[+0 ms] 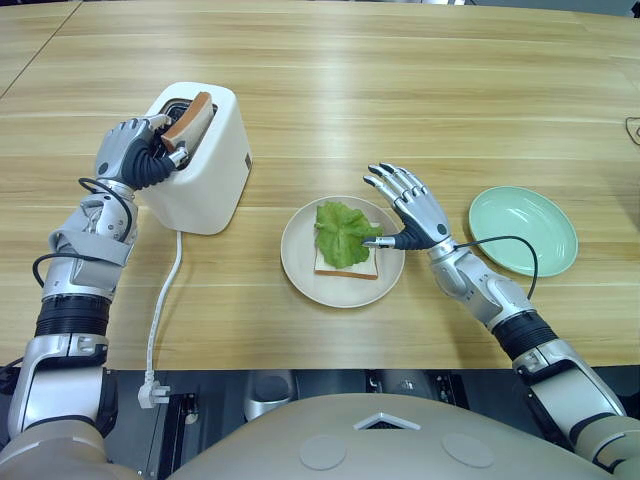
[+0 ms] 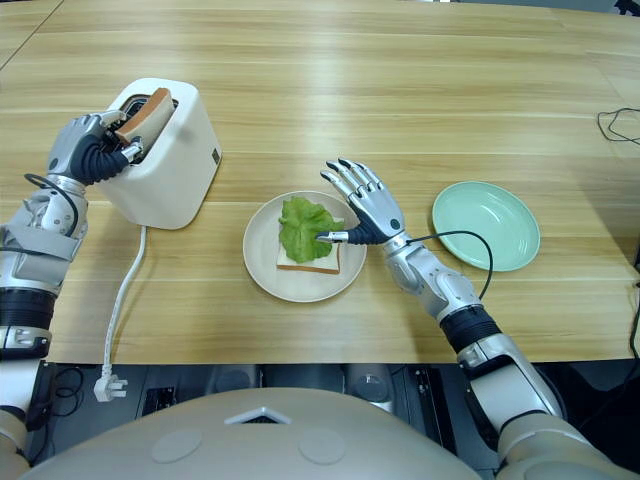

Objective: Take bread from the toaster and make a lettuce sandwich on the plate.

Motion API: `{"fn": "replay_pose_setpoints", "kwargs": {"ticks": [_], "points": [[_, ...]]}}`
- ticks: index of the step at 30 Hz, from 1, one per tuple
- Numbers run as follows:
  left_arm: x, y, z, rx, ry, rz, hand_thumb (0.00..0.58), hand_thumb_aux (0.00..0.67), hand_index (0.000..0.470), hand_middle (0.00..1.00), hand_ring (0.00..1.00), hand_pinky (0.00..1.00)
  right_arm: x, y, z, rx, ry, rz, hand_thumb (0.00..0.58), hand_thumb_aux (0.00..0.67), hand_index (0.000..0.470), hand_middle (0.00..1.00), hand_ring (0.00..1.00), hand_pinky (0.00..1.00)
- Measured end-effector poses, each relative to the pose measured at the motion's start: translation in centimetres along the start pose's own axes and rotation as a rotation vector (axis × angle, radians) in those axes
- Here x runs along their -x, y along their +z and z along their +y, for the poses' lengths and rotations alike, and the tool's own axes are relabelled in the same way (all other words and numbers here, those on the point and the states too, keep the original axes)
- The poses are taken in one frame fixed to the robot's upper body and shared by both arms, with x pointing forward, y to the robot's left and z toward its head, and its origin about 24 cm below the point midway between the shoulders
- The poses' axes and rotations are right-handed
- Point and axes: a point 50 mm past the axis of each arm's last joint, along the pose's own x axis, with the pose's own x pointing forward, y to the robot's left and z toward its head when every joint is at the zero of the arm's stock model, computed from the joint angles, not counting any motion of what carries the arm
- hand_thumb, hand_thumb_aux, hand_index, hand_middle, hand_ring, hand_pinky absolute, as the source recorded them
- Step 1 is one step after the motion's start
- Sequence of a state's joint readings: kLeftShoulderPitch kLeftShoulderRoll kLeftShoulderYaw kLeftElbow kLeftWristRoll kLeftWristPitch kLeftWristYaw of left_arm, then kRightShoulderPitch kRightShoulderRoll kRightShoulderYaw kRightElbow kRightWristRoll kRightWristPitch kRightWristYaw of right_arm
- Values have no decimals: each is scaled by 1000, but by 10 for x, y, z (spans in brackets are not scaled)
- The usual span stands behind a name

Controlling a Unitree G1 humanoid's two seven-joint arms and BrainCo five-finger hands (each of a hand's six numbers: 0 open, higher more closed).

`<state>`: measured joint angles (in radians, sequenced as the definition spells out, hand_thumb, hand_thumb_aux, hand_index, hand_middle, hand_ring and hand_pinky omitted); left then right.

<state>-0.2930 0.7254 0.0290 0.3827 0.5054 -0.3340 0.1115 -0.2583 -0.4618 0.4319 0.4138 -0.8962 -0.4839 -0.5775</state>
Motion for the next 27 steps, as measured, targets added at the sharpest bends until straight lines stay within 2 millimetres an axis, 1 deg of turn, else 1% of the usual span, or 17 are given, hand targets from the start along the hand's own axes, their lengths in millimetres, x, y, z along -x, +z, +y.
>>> {"fn": "replay_pose_setpoints", "kwargs": {"ticks": [1,2,3,13,19,27], "points": [[0,0,1,10,7,-3,580,670,460,906,906,906,0,0,0,-1,-2,1,0,0,0,0,0,0],[0,1,1,19,14,-5,580,670,460,906,906,906,0,0,0,-2,-2,1,0,0,0,0,0,0],[0,1,1,31,19,-5,580,670,460,1000,1000,1000,0,0,1,-2,-2,2,0,0,0,0,0,0],[0,0,8,136,92,0,580,670,460,1000,1000,1000,0,0,1,-6,-4,4,0,0,0,0,0,0],[0,4,17,205,159,-21,580,670,460,1000,1000,1000,1,0,2,-7,-2,8,0,0,0,0,0,0],[0,4,32,302,282,-51,580,670,460,1000,1000,1000,1,-1,1,-9,-14,11,0,0,0,0,0,0]]}}
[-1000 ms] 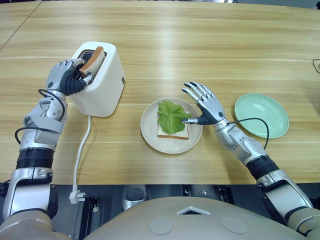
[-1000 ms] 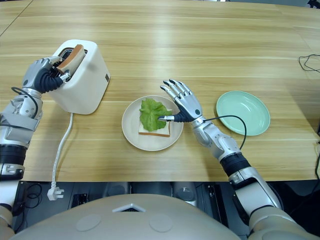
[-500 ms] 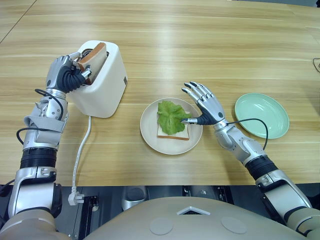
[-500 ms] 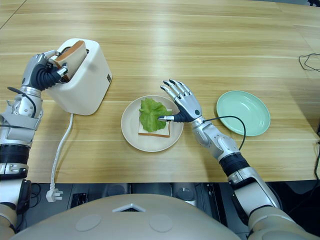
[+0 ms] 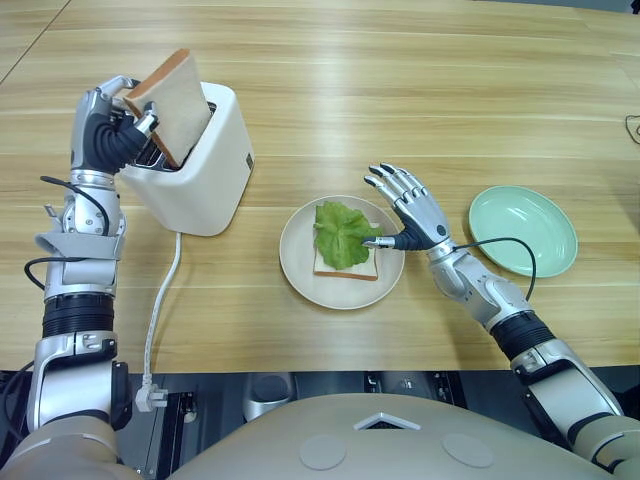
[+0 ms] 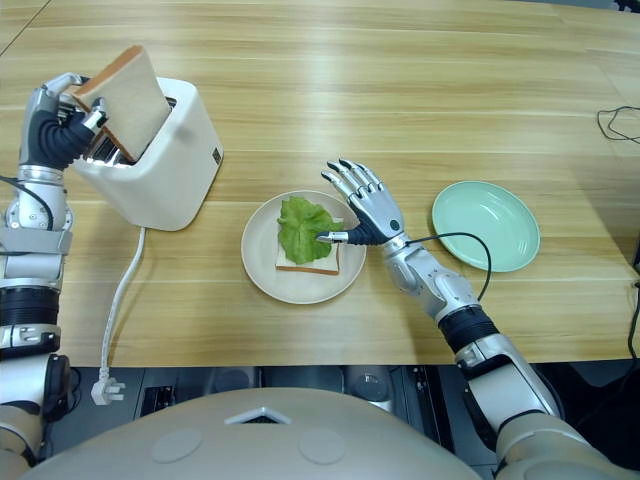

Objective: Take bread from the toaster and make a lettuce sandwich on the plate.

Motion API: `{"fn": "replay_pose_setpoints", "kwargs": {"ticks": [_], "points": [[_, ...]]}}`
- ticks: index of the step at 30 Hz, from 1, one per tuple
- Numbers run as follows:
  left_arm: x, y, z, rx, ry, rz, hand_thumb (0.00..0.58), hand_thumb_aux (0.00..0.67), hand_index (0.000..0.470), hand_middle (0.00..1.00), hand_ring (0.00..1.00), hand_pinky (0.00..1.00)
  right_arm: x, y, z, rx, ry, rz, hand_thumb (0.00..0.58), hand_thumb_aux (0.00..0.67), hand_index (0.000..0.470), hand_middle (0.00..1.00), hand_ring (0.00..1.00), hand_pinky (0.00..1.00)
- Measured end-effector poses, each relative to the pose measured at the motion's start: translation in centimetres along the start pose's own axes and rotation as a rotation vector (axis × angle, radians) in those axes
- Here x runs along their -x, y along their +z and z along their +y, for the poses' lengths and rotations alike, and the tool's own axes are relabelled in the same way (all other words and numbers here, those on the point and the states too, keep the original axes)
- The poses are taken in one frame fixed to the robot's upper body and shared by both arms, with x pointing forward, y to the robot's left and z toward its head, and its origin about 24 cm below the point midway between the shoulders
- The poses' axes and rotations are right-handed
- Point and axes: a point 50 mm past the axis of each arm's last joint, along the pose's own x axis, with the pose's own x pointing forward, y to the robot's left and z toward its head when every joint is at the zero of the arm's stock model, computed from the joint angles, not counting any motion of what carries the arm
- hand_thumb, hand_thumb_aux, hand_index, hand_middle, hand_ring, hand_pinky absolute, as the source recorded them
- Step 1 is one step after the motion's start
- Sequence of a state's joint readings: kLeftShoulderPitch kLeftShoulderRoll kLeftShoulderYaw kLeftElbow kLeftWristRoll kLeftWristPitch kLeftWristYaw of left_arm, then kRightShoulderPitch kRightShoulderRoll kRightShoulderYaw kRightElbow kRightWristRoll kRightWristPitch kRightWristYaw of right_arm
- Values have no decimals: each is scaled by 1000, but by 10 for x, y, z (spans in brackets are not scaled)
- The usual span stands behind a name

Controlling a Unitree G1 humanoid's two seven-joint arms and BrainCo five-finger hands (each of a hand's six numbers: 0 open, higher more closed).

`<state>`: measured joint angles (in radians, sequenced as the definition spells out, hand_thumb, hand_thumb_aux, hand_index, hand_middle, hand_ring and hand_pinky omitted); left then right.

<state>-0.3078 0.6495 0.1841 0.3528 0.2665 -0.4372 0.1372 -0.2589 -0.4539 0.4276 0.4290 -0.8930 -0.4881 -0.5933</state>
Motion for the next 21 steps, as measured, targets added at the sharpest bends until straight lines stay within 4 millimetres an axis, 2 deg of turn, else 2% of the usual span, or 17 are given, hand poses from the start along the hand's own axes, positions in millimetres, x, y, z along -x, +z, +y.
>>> {"fn": "replay_pose_setpoints", "kwargs": {"ticks": [5,13,16,21], "points": [[0,3,5,98,48,-29,580,670,460,1000,1000,1000,0,-6,-6,-2,-28,23,0,0,0,0,0,0],[0,19,-4,355,-37,-106,580,670,460,1000,1000,1000,5,-19,-22,-47,-104,77,0,0,0,0,0,0],[1,28,-12,447,-102,-143,580,670,460,1000,1000,1000,10,-25,-30,-72,-141,111,0,0,0,0,0,0],[8,34,-41,566,-230,-132,580,670,460,1000,1000,1000,16,-37,-45,-96,-189,153,0,0,0,0,0,0]]}}
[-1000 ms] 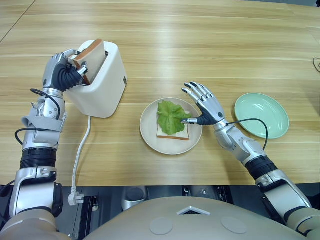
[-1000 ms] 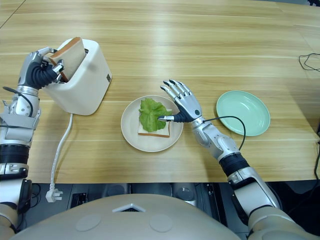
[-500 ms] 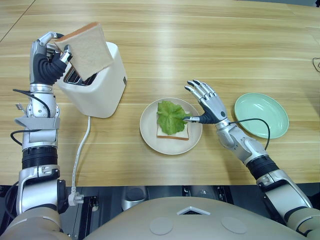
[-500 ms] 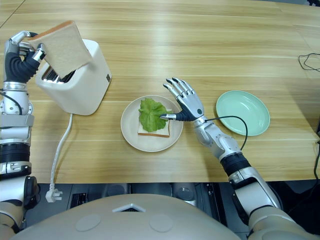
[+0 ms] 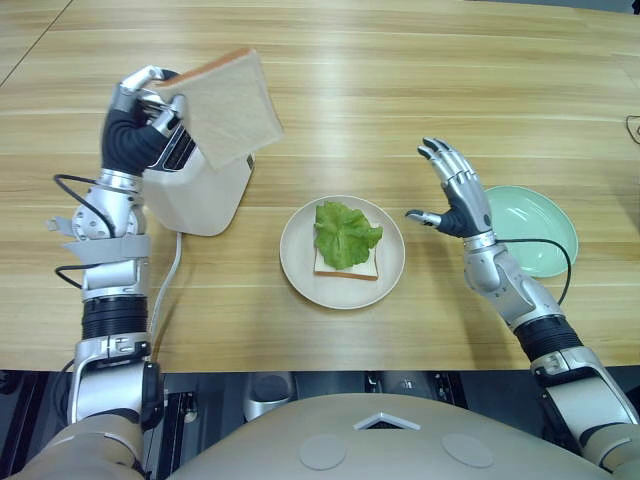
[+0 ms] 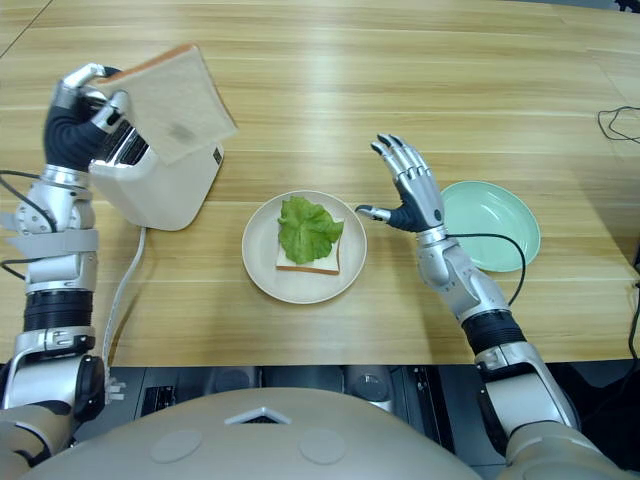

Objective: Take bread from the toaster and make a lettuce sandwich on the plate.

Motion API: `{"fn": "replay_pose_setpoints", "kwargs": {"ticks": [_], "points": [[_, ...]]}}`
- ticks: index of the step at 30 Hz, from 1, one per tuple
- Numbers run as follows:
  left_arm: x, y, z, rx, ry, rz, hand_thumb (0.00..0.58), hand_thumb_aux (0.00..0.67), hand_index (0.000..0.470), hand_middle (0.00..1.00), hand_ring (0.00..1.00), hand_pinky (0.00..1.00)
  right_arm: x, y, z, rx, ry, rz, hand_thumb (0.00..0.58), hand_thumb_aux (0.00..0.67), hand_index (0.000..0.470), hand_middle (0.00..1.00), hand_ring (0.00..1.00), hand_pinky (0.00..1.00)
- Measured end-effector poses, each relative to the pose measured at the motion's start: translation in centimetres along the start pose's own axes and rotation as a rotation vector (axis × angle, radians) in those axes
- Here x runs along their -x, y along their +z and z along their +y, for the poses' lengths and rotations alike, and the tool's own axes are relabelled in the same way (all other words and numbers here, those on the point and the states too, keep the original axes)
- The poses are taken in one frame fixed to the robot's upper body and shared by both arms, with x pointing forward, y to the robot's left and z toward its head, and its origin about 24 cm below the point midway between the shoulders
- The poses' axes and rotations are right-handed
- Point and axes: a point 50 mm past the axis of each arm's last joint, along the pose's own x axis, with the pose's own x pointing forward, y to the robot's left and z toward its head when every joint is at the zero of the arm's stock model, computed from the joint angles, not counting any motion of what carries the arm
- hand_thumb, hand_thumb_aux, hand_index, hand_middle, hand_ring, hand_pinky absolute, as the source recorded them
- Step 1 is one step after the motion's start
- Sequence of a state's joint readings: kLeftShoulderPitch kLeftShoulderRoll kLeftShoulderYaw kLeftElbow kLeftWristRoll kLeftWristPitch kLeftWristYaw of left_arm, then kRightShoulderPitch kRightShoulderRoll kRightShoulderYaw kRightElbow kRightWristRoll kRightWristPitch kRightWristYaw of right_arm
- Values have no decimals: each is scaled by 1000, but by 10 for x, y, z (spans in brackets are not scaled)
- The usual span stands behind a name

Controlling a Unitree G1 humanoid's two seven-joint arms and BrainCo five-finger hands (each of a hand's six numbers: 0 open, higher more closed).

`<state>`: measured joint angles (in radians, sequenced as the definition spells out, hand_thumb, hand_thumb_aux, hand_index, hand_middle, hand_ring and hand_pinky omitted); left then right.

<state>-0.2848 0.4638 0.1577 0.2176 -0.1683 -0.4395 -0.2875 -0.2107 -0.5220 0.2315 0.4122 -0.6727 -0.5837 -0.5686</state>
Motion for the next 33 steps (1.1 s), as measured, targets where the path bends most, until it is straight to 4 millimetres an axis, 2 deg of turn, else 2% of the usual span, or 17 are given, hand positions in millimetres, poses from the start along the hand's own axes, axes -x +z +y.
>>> {"fn": "replay_pose_setpoints", "kwargs": {"ticks": [7,11,14,20,27,33], "points": [[2,-8,-49,144,-194,33,580,670,460,1000,1000,1000,5,-6,-20,-40,-58,30,0,0,0,0,0,0],[5,-19,-78,221,-292,102,580,670,460,1000,1000,1000,7,-8,-33,-60,-99,40,0,0,0,0,0,0],[11,-31,-97,259,-366,169,580,670,460,1000,1000,1000,7,-3,-34,-71,-91,14,0,0,0,0,0,0],[19,-46,-113,340,-445,251,580,670,460,1000,1000,1000,10,14,-24,-123,-24,-44,0,0,0,0,0,0],[26,-58,-132,427,-541,310,580,670,460,1000,1000,1000,15,45,-9,-204,70,-152,0,0,0,0,0,0],[31,-64,-136,436,-570,342,580,670,460,1000,1000,1000,24,67,12,-252,216,-219,0,0,0,0,0,0]]}}
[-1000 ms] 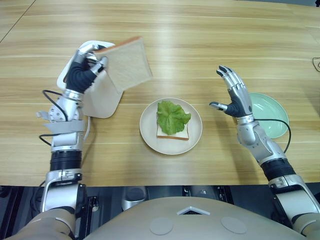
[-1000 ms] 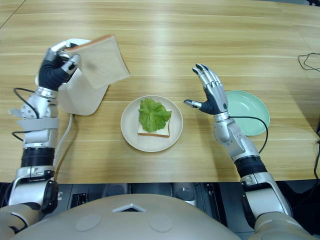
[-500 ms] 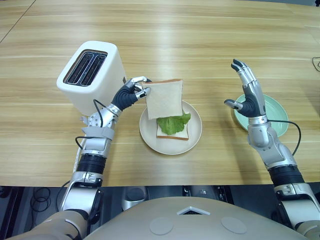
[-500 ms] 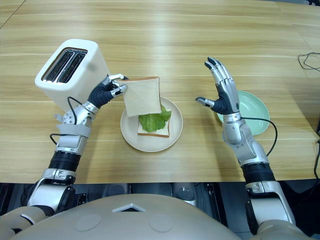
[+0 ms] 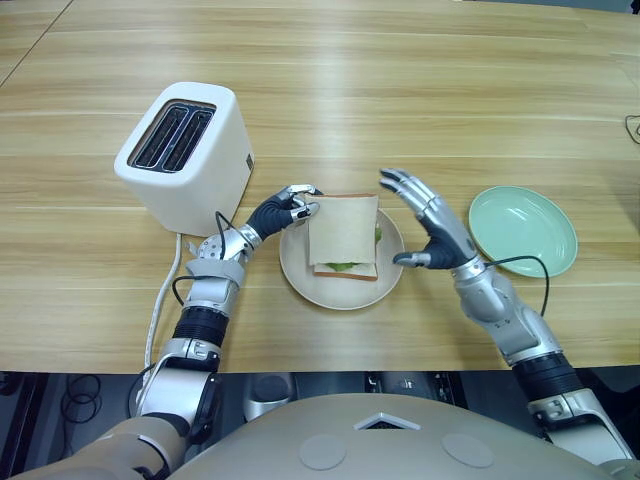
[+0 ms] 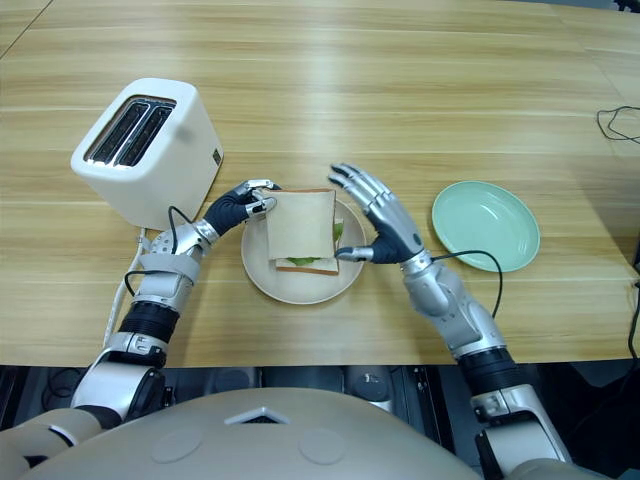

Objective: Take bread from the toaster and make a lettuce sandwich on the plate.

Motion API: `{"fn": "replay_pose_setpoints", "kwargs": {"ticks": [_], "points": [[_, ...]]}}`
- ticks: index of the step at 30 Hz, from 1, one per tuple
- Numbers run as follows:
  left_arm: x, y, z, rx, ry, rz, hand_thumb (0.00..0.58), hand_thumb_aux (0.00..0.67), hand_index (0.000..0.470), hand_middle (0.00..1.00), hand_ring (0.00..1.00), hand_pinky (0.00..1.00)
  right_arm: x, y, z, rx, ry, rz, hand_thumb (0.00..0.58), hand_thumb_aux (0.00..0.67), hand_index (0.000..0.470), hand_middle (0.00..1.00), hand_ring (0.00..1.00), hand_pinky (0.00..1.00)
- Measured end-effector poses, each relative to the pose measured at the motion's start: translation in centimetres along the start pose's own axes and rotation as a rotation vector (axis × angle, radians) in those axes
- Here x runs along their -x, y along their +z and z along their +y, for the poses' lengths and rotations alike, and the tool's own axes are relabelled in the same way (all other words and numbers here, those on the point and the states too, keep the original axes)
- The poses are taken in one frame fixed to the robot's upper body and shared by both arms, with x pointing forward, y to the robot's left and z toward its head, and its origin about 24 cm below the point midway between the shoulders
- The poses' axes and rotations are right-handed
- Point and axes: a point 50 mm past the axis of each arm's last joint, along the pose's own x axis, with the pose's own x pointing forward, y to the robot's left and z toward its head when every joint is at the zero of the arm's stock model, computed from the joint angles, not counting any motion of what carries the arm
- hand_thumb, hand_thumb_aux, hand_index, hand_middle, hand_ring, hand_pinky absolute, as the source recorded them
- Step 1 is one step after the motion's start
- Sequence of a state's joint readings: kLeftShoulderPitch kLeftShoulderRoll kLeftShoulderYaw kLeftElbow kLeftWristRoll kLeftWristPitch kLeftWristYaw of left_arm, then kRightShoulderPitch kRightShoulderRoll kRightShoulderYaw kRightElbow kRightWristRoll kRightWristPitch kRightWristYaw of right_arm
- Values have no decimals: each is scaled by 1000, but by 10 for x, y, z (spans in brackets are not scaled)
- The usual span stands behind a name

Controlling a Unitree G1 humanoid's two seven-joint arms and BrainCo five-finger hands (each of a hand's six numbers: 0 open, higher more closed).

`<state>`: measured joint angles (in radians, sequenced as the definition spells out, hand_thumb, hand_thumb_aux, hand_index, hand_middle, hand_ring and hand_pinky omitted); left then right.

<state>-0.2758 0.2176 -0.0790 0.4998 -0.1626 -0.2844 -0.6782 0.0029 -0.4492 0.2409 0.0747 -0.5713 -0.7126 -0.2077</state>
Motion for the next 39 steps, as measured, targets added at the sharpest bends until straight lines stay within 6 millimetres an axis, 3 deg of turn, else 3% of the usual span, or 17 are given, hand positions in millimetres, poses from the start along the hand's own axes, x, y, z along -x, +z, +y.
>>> {"fn": "replay_pose_setpoints", "kwargs": {"ticks": [6,11,23,25,26,27,28,32,34,36,39], "points": [[-3,-5,0,-11,-8,31,580,670,460,1000,1000,1000,3,10,24,12,156,-42,0,0,0,0,0,0],[-3,-14,-1,-27,4,70,580,670,460,1000,1000,1000,13,0,50,39,322,18,0,0,0,0,0,0],[-13,-22,-4,-94,10,109,580,670,460,1000,1000,1000,18,-16,64,93,463,82,0,0,0,0,0,0],[-13,-22,-5,-103,11,113,528,470,323,969,969,969,19,-17,64,96,474,85,0,0,0,0,0,0],[-14,-23,-5,-114,9,116,485,399,274,898,898,898,19,-17,65,97,483,89,0,0,0,0,0,0],[-14,-23,-5,-128,15,119,337,236,162,831,831,831,20,-18,65,98,490,94,0,0,0,0,0,0],[-13,-23,-5,-147,18,124,0,0,0,722,722,722,20,-19,65,99,494,99,0,0,0,0,0,0],[-16,-24,-1,-232,79,137,0,0,0,424,424,424,21,-20,65,101,512,111,0,0,0,0,0,0],[-18,-21,4,-278,136,130,0,0,0,388,388,388,21,-21,65,102,517,117,0,0,0,0,0,0],[-18,-14,15,-335,205,114,0,0,0,286,286,286,22,-21,65,106,525,121,0,0,0,0,0,0],[-18,5,38,-445,346,59,0,0,0,271,271,271,23,-22,64,110,535,123,0,0,0,0,0,0]]}}
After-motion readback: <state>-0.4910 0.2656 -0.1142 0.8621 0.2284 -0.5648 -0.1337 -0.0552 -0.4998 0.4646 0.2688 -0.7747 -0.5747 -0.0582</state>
